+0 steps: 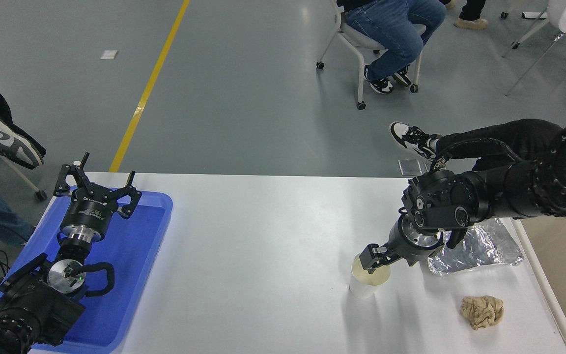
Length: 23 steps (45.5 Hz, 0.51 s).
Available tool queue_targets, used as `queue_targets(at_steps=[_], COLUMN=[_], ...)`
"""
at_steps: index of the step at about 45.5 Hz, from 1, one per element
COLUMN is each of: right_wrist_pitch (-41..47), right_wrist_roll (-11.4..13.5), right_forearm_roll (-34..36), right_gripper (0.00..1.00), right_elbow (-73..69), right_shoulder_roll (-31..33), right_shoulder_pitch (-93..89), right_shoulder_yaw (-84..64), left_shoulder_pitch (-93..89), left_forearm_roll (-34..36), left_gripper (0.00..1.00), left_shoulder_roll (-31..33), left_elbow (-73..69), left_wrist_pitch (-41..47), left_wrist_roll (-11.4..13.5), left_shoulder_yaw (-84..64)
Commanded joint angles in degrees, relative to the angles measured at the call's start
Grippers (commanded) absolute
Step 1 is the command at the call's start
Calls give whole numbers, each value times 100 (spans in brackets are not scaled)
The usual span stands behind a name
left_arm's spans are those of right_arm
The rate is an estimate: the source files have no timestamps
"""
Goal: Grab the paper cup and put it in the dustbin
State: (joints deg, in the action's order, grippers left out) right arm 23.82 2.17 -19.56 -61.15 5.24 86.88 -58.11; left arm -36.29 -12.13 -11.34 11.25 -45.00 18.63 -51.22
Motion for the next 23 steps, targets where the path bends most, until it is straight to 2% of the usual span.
queue_targets(at_steps=[1, 6, 10, 12, 23], right_wrist_pitch=[-80, -115, -123, -123, -62], right_wrist_roll=[-23, -23, -32, -32, -32], right_forearm_roll=[-48, -75, -119, -136, -127], right_gripper=[68, 41, 27, 0, 0], right_elbow=[68, 77, 112, 121, 121], right_shoulder_roll=[21, 21, 21, 21, 21], right_shoulder_pitch=[-145, -163, -171, -180, -154], right_shoulder_yaw=[11, 2, 2, 2, 19], left_shoulder_pitch=[-1, -1, 8, -1, -1], left_forearm_roll=[0, 0, 0, 0, 0], left_gripper=[100, 100, 100, 100, 100], left_shoulder_roll=[0, 0, 0, 0, 0], left_elbow=[8, 9, 9, -9, 9], left_wrist_pitch=[0, 0, 0, 0, 0], left_wrist_roll=[0, 0, 0, 0, 0], left_shoulder_yaw=[-2, -2, -2, -2, -2])
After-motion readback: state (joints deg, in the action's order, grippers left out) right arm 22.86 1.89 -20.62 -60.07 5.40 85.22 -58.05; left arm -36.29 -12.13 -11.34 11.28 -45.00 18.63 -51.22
